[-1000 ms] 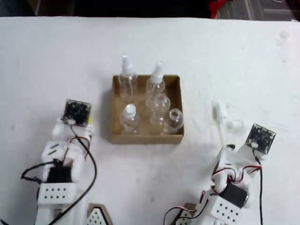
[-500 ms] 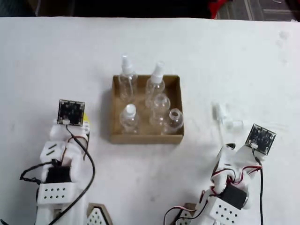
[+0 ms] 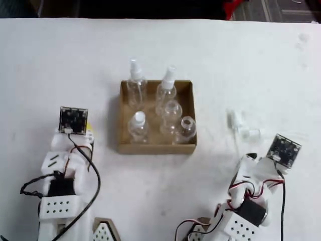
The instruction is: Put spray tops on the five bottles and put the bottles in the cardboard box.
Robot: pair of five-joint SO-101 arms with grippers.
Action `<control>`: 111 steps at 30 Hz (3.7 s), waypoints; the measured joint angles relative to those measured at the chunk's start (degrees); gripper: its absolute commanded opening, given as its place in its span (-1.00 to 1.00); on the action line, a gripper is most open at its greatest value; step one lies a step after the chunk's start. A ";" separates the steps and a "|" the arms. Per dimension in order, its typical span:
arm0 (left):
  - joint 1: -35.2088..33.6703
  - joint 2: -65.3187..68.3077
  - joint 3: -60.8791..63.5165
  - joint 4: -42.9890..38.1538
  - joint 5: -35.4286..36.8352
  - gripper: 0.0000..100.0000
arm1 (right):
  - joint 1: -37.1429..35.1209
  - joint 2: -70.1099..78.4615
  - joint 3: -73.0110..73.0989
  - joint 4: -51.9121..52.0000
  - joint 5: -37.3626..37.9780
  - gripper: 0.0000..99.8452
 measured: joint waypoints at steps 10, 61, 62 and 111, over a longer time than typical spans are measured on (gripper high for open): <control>0.00 0.00 0.00 0.00 0.00 -0.94 | 12.13 -0.18 -4.13 -0.62 0.00 -0.86; -4.92 0.00 -4.31 8.97 0.26 -0.96 | -4.13 0.00 0.53 1.05 29.54 -0.86; -4.92 0.00 -4.31 8.97 0.18 -0.95 | -4.22 0.00 0.53 1.05 29.80 -0.86; 3.52 0.00 -4.31 10.73 -7.03 -0.95 | -23.47 114.37 -93.54 19.25 24.26 -0.51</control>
